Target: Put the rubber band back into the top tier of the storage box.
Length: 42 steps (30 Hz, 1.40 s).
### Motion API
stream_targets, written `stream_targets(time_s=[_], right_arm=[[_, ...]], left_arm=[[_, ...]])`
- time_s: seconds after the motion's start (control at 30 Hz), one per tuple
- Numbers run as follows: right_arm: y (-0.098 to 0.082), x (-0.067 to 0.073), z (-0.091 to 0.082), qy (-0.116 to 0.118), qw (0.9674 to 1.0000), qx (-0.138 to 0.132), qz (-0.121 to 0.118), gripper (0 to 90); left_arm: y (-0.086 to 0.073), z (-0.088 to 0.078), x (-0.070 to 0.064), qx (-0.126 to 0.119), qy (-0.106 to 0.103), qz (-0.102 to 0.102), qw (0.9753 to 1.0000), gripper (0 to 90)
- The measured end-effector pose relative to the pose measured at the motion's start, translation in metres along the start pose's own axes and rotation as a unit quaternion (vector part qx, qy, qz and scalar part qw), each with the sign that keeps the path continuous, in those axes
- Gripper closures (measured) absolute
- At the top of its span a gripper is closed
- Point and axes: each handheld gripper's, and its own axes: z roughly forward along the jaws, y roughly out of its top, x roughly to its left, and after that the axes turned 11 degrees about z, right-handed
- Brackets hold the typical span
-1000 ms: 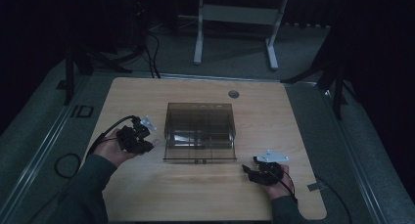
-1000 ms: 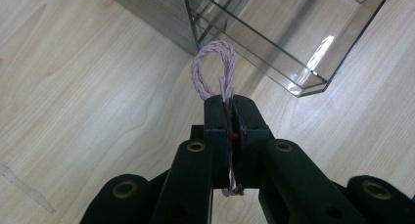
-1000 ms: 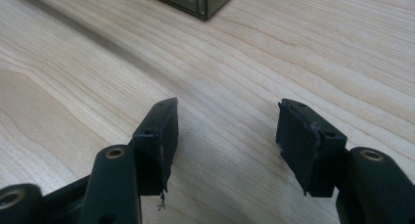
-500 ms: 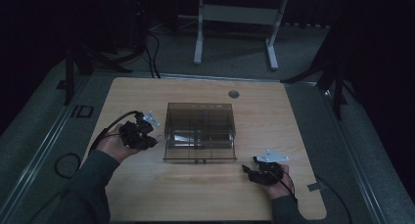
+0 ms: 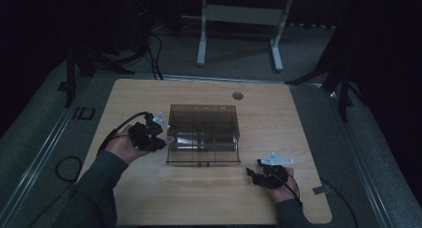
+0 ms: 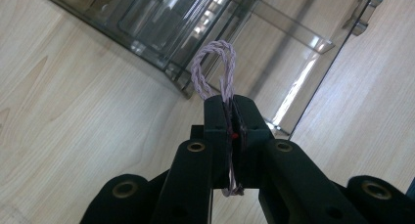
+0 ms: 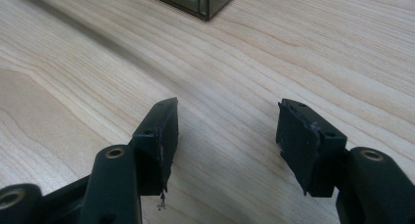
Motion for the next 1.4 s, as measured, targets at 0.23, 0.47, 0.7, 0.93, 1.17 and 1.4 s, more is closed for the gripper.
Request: stream_targets(time_s=[0.23, 0.47, 0.7, 0.93, 1.17, 1.4], right_arm=[[0.000, 0.000, 0.000, 0.000, 1.0000, 0.000, 0.000, 40.9], [0.000, 0.000, 0.000, 0.000, 1.0000, 0.000, 0.000, 40.9], [0.000, 0.000, 0.000, 0.000, 1.0000, 0.000, 0.000, 40.9], [0.000, 0.000, 0.000, 0.000, 1.0000, 0.000, 0.000, 41.0], [0.000, 0.000, 0.000, 0.000, 1.0000, 0.000, -0.001, 40.9], [0.000, 0.000, 0.000, 0.000, 1.0000, 0.000, -0.001, 40.9]], left_arm=[[0.010, 0.004, -0.003, 0.002, -0.007, 0.009, 0.9999, 86.6], [0.017, 0.008, -0.005, 0.001, -0.012, 0.011, 0.9999, 86.5], [0.023, 0.011, -0.008, 0.002, -0.012, 0.011, 0.9999, 86.5], [0.028, 0.017, -0.010, 0.003, -0.016, 0.010, 0.9998, 86.4], [0.032, 0.023, -0.012, 0.006, -0.021, 0.011, 0.9997, 86.4], [0.036, 0.029, -0.013, 0.009, -0.030, 0.012, 0.9994, 86.3]])
